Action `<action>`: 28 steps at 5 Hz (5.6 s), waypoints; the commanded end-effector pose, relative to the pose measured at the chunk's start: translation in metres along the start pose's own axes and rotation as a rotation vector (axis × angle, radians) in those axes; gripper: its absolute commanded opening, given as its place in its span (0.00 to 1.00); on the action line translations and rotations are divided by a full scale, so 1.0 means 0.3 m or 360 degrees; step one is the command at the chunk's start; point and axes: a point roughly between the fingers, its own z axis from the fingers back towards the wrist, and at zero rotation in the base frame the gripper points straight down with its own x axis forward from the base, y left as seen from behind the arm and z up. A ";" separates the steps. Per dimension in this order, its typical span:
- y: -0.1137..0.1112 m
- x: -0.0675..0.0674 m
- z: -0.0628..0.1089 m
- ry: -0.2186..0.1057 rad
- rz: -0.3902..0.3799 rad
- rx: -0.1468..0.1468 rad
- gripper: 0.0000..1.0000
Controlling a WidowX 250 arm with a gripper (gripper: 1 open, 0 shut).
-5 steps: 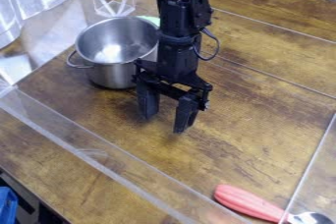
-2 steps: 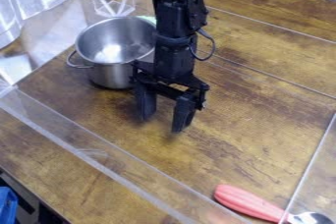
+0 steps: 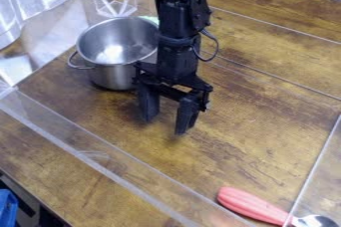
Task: Put the green object in the silver pot
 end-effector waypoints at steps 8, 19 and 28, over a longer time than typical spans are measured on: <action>0.044 0.010 0.020 -0.0062 0.0079 -0.0016 0.00; 0.071 0.009 0.023 -0.0089 0.0113 -0.0051 0.00; 0.090 0.027 0.026 -0.0132 0.0126 -0.0072 0.00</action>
